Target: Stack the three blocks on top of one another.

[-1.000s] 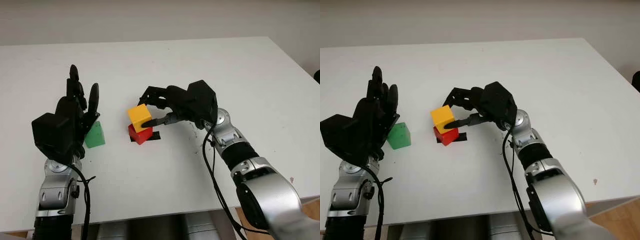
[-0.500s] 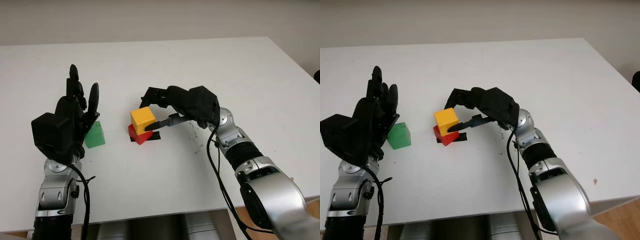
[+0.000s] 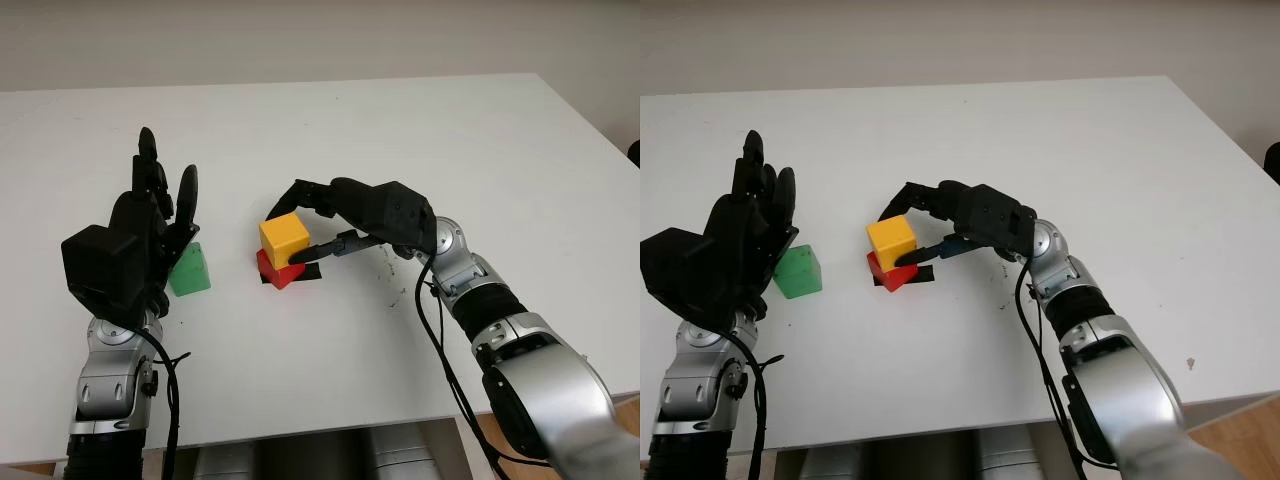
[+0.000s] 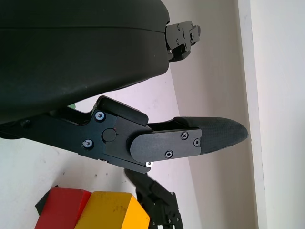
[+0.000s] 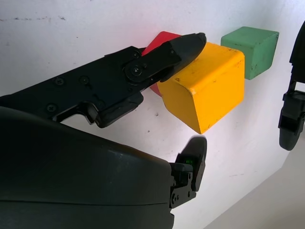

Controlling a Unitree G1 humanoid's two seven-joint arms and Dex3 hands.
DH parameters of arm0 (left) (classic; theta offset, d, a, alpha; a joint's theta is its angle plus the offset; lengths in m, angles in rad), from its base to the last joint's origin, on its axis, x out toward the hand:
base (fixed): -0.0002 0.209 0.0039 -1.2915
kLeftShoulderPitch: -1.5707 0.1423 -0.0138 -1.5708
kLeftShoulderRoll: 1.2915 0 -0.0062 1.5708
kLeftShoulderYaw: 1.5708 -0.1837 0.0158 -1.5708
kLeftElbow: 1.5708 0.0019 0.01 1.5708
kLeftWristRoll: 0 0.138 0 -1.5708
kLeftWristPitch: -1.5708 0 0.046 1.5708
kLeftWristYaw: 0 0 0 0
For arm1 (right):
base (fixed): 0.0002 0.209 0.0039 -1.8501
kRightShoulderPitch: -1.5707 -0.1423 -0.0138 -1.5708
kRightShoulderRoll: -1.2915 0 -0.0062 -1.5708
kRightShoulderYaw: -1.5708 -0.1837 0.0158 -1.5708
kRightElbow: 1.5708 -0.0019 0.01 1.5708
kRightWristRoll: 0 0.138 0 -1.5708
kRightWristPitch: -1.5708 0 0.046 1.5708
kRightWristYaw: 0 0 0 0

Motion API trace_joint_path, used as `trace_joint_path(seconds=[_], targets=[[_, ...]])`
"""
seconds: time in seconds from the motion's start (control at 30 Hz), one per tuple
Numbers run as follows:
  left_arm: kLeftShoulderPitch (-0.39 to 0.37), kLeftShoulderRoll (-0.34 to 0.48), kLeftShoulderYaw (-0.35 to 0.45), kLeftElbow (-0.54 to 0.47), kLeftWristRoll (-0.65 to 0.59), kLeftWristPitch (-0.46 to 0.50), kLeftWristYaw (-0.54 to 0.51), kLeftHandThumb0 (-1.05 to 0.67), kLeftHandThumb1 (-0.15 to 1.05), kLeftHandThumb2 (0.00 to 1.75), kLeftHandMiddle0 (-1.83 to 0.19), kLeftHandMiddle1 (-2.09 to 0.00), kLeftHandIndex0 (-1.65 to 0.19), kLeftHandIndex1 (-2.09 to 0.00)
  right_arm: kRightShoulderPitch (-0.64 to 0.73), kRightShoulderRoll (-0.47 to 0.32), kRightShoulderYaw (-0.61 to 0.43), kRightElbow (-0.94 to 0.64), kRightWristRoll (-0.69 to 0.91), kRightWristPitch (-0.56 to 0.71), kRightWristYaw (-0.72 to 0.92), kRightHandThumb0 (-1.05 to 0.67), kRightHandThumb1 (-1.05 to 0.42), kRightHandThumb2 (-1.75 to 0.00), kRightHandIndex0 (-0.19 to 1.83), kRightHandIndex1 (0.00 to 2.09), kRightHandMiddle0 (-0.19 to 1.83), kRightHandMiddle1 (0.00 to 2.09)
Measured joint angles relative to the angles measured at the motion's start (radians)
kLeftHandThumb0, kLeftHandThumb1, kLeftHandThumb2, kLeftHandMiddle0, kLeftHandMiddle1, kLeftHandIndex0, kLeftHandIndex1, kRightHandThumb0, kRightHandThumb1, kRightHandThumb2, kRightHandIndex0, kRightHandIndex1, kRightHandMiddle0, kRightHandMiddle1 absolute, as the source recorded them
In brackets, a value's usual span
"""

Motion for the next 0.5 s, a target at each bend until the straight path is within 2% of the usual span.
trace_joint_path(seconds=[0.13, 0.33, 0.5], targets=[[0.0, 0.0, 0.0, 0.0, 0.0, 0.0, -0.001, -0.79, 1.05, 0.51, 0.19, 0.0, 0.18, -0.05, 0.0, -0.006, 0.0, -0.008, 0.008, -0.009, 0.029, -0.84, -0.93, -0.06, -0.18, 0.0, -0.11, 0.23], [0.003, 0.0, 0.001, 0.0, 0.0, -0.001, -0.005, -0.79, 1.05, 0.51, 0.19, 0.0, 0.18, -0.05, 0.002, -0.023, -0.001, -0.054, 0.033, -0.057, 0.081, -0.9, -0.93, -0.06, -0.19, 0.0, -0.19, 0.03], [0.023, 0.001, 0.001, -0.037, 0.001, 0.002, -0.005, -0.78, 1.05, 0.49, 0.19, 0.0, 0.17, -0.06, 0.015, -0.045, -0.023, -0.123, 0.108, -0.083, 0.154, -0.98, -0.94, -0.06, -0.19, 0.0, -0.19, 0.0]])
